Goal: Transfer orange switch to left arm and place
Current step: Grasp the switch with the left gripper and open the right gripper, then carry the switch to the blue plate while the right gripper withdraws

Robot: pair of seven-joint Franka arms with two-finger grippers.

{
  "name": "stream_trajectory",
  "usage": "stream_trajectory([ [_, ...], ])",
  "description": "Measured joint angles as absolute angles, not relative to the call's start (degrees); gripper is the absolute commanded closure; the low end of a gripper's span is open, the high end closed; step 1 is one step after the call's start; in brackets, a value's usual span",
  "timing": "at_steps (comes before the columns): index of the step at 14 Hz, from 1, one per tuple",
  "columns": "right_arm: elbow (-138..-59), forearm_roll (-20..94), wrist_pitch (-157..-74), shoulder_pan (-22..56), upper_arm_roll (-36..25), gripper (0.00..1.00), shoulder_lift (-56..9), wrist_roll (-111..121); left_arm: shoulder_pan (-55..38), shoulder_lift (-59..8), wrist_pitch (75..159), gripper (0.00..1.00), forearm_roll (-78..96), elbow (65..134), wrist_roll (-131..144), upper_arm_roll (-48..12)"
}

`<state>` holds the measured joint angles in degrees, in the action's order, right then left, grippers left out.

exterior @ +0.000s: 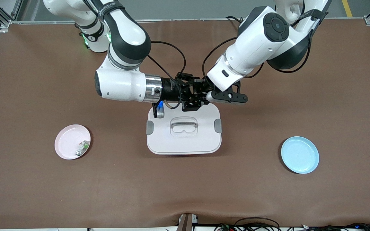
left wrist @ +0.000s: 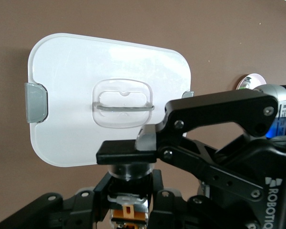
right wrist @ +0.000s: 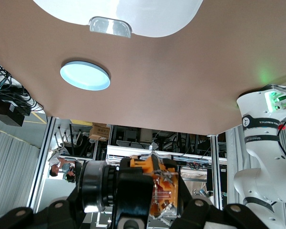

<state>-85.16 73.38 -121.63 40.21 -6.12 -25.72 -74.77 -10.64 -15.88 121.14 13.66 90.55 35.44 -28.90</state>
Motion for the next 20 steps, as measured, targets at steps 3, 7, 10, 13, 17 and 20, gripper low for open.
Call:
stream_trajectory([
  [3, -85.1, 73.5, -121.6, 40.2, -6.2, 0.0, -25.7, -74.8, -10.1, -15.6, 118.5, 1.0, 13.6, 90.4, 35.5, -28.7],
  [7, -85.0, 73.5, -121.6, 40.0, -6.7, 0.0, -25.7, -74.8, -8.4, -14.8, 115.6, 1.0, 13.6, 90.4, 35.2, -28.3],
  [10, -84.5, 72.9, -118.4, 38.4, -7.2, 0.0, -25.6, -73.9, -6.6, -14.7, 114.0, 1.0, 12.2, 90.4, 35.2, -28.1],
  [13, -84.0, 67.5, -107.6, 33.3, -7.6, 0.0, -24.3, -66.5, -1.3, -14.6, 111.0, 1.0, 10.9, 90.4, 31.9, -27.9],
  [17, -83.8, 49.2, -92.9, 26.6, -7.8, 0.0, -21.2, -51.9, 8.0, -14.6, 107.6, 1.0, 10.8, 90.6, 19.5, -27.5],
  [20, -85.6, 32.8, -90.5, 26.5, -7.5, 0.0, -18.8, -40.8, 12.5, -15.1, 106.8, 1.0, 8.5, 91.3, 11.6, -27.4],
])
